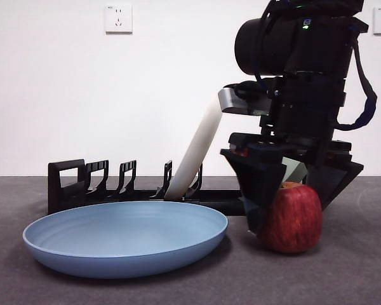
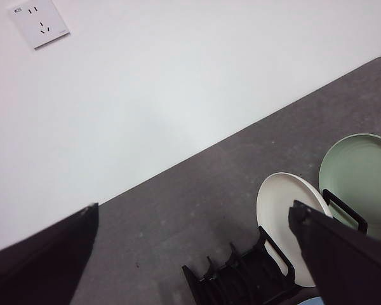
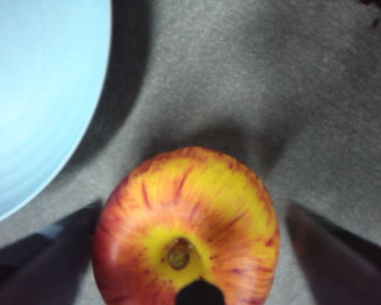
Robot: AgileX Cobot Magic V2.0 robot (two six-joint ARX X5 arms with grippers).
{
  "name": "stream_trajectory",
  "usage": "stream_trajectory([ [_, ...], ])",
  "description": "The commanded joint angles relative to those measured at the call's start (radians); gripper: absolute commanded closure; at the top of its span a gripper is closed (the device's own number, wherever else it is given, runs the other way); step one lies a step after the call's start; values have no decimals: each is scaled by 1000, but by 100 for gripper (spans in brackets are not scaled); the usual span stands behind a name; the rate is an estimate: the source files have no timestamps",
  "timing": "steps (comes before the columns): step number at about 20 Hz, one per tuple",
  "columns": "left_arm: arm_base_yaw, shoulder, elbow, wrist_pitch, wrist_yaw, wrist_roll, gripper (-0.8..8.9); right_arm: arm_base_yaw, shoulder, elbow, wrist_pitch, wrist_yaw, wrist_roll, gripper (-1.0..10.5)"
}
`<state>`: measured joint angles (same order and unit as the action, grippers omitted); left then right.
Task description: Take the blue plate from the plate rack,put the plate on the table,take the apple from the table,put the apple in the plate
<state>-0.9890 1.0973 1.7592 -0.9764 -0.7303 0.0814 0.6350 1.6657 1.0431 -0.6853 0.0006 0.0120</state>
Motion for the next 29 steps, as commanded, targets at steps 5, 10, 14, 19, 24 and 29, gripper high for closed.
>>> stream_trajectory([
  [5, 3, -2, -2, -23, -1, -3, 311, 3, 3, 0, -5, 6, 24, 958],
  [10, 3, -2, -2, -20, -2, -3, 311, 25, -80, 52, -6, -4, 51, 958],
  [14, 3, -2, -2, 13, -106, 2, 311, 83, -86, 158, 17, -112, 50, 959],
  [19, 3, -2, -2, 43, -321, 29, 311, 174, -8, 310, 48, -118, 50, 959],
  [24, 4, -2, -2, 85, -395, 76, 311, 220, 189, 454, 21, -116, 42, 959],
  [29, 3, -2, -2, 83, -394, 80, 311, 254, 307, 480, -33, -92, 37, 959],
])
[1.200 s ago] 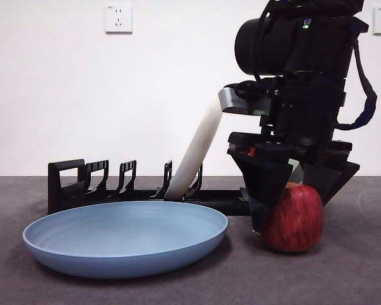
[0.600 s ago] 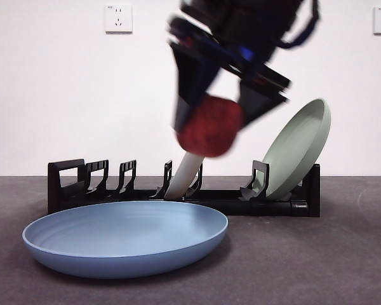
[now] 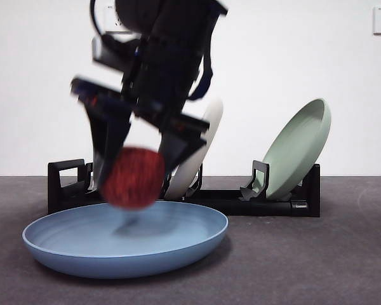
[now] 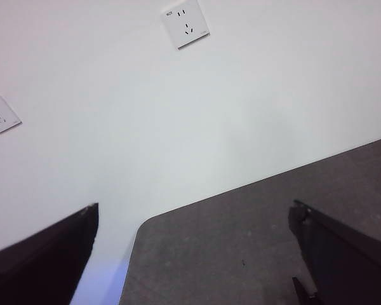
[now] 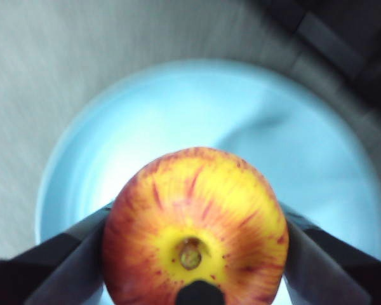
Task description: Take the blue plate from the plate rack,put the plate on the table,take the apple from the table,put the apple in the plate
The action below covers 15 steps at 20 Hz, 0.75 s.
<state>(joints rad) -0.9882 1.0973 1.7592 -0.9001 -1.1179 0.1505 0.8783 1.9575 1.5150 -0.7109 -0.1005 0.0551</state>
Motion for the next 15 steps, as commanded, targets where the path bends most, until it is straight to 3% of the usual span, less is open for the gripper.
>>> stream_trajectory([
  [1, 3, -2, -2, 5, -7, 11, 311, 16, 27, 8, -19, 28, -9, 959],
  [3, 3, -2, -2, 0, -6, 11, 311, 24, 45, 8, -40, 74, -21, 959],
  [7, 3, -2, -2, -22, -6, 11, 311, 29, 57, 8, -46, 74, -28, 935],
  [8, 3, -2, -2, -30, -6, 11, 311, 32, 57, 8, -45, 75, -28, 874],
  [12, 3, -2, -2, -45, -6, 11, 311, 33, 57, 8, -48, 74, -27, 402],
  [15, 3, -2, -2, -49, -6, 11, 311, 33, 57, 8, -47, 74, -27, 377],
])
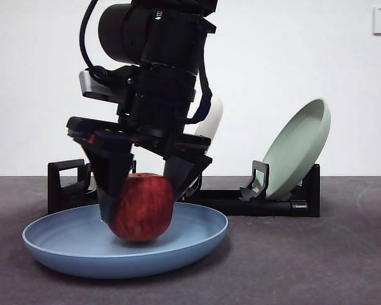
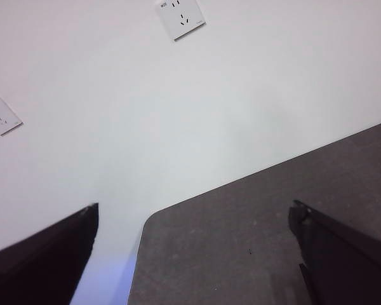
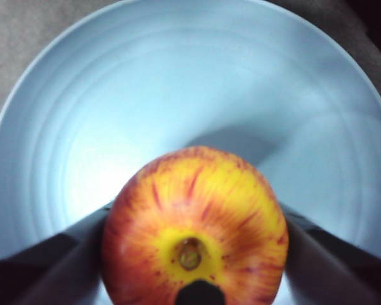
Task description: Take the blue plate from the plate rack,put the plate on the table,take the apple from the table,put the apple in the plate
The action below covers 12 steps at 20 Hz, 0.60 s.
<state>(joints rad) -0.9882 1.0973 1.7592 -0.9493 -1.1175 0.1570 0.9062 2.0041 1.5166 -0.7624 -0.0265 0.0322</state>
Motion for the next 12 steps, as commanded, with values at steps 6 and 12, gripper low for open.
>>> stream_trajectory([
  [6, 3, -2, -2, -18, -4, 1, 311, 5, -5, 21, -3, 2, -4, 378],
  [12, 3, -2, -2, -65, 230, -8, 311, -10, -239, 28, -66, 10, -5, 380],
])
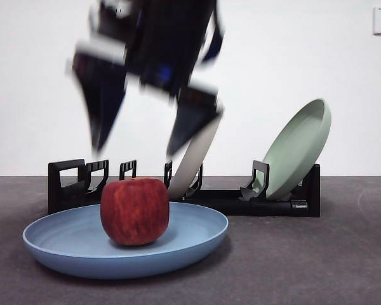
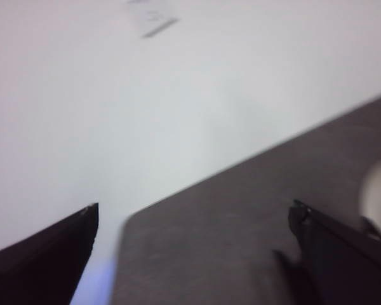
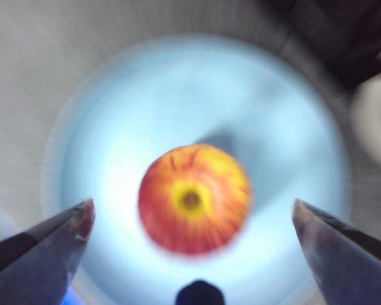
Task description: Take the blue plate from the plate rack,put the plate on the table,take the apple from the table,put the apple in the plate
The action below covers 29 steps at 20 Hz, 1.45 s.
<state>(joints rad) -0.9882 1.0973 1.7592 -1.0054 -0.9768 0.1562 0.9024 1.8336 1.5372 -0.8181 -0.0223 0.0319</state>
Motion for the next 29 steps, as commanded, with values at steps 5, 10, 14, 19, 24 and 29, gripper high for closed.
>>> stream_trajectory([
  [5, 3, 2, -2, -83, 338, -10, 311, -68, -345, 7, -61, 6, -5, 383],
  [10, 44, 20, -5, -151, 628, -10, 524, -169, -544, 7, -131, 6, -27, 570],
  [14, 72, 52, -6, -139, 647, -2, 822, -218, -617, 6, -190, 3, -53, 956],
  [19, 127, 35, -120, -57, 711, -3, 822, -228, -673, -26, -154, -1, -54, 957],
  [24, 184, -100, -484, 255, 724, -44, 822, -229, -790, -263, 16, -6, -49, 957],
  [29, 199, -230, -843, 537, 719, -134, 822, -238, -912, -621, 324, -57, -14, 957],
])
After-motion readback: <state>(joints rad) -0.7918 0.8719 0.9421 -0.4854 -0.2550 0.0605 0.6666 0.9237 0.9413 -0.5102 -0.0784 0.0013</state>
